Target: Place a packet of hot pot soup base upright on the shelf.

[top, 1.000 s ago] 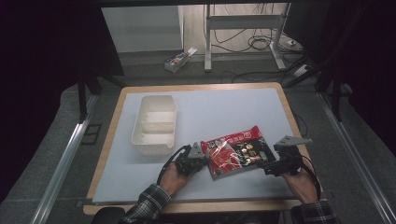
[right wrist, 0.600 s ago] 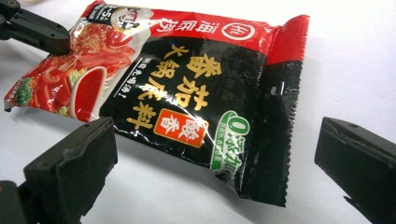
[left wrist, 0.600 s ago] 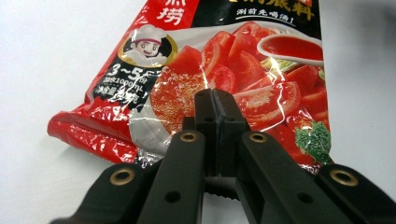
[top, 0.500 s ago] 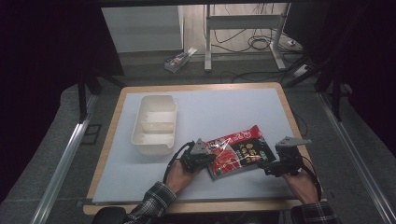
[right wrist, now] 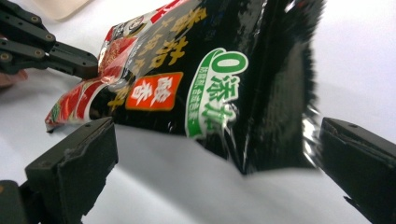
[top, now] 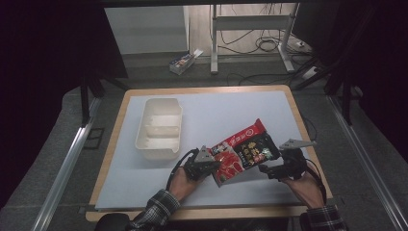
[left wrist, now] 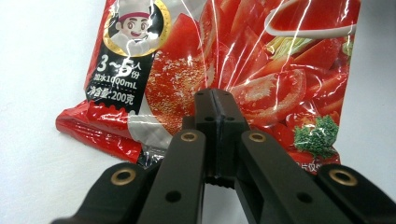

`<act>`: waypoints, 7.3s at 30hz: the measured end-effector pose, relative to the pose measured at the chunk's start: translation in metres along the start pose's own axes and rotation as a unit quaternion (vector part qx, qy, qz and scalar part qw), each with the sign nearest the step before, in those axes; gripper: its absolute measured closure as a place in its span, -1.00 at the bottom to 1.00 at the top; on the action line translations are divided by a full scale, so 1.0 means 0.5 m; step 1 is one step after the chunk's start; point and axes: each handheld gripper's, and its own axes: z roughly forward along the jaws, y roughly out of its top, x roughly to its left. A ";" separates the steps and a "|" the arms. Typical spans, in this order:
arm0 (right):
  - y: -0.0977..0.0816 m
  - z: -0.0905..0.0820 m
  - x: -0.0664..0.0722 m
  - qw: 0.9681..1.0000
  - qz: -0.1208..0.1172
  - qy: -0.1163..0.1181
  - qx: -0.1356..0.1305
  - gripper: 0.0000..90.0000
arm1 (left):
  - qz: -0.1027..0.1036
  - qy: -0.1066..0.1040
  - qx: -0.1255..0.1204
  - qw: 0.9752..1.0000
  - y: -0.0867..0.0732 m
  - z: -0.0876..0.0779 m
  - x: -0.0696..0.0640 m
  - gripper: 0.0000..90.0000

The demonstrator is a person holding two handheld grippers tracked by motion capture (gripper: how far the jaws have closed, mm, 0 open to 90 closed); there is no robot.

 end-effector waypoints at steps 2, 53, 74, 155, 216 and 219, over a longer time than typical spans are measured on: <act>0.007 0.015 -0.003 1.000 0.016 0.021 0.002 -1.00 | -0.001 0.000 0.000 1.000 0.000 0.000 0.000 1.00; 0.205 0.016 0.066 0.992 -0.016 0.080 -0.101 0.64 | -0.028 0.064 -0.014 0.997 -0.036 -0.131 -0.037 -0.85; 0.290 0.028 0.073 0.989 -0.032 0.100 -0.106 0.63 | -0.035 0.082 0.008 0.996 -0.101 -0.195 -0.037 -0.98; 0.464 0.332 0.333 0.979 -0.058 0.164 -0.103 0.62 | -0.067 0.105 0.021 0.992 -0.158 -0.262 -0.038 -0.97; 0.410 0.291 0.270 0.975 -0.169 0.135 -0.050 -0.96 | -0.068 0.096 0.014 0.993 -0.157 -0.261 -0.037 -0.96; 0.406 0.284 0.269 0.975 -0.172 0.133 -0.049 -0.96 | -0.068 0.096 0.015 0.993 -0.157 -0.260 -0.038 -0.96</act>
